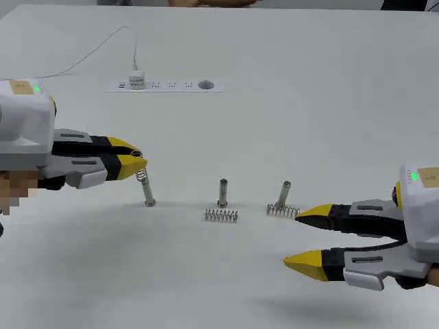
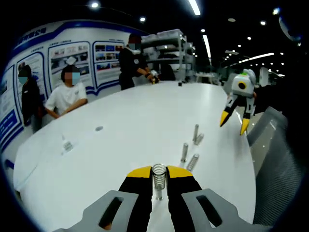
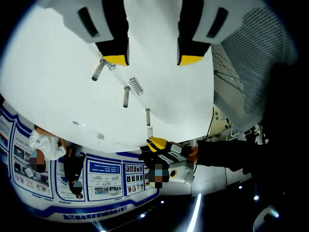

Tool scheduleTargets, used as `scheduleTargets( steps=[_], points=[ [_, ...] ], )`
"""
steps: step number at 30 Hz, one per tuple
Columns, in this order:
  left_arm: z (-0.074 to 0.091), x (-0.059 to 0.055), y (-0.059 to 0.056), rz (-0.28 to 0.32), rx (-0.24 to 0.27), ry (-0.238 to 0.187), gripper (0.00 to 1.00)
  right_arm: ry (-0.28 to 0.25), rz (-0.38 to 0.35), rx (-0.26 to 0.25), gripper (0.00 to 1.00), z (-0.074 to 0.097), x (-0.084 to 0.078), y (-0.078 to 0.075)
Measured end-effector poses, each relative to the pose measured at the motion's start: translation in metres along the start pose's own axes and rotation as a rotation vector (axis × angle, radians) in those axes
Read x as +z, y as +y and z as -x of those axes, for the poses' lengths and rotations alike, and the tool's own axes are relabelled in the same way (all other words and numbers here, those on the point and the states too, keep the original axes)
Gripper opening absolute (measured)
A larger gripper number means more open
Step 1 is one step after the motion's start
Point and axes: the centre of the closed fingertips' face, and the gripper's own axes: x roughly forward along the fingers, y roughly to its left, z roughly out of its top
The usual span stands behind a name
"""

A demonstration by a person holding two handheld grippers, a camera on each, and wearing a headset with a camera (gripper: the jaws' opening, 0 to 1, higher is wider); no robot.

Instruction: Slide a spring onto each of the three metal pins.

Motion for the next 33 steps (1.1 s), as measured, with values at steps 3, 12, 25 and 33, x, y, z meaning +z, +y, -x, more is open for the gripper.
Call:
scheduleTargets(
  steps=[3,12,25,33],
  points=[
    [-0.001,-0.001,0.000,0.003,-0.002,0.004,0.10,0.002,-0.001,0.000,0.41,0.000,0.000,0.000],
    [-0.004,-0.004,0.002,0.005,-0.002,0.010,0.10,0.005,-0.002,0.005,0.41,0.000,-0.002,0.001],
    [-0.009,-0.014,0.002,0.009,-0.001,0.020,0.10,0.006,-0.003,0.004,0.41,0.001,-0.001,0.001],
    [-0.013,-0.024,0.003,0.025,0.007,0.023,0.10,0.008,-0.006,0.003,0.41,0.000,-0.002,0.001]
  ],
)
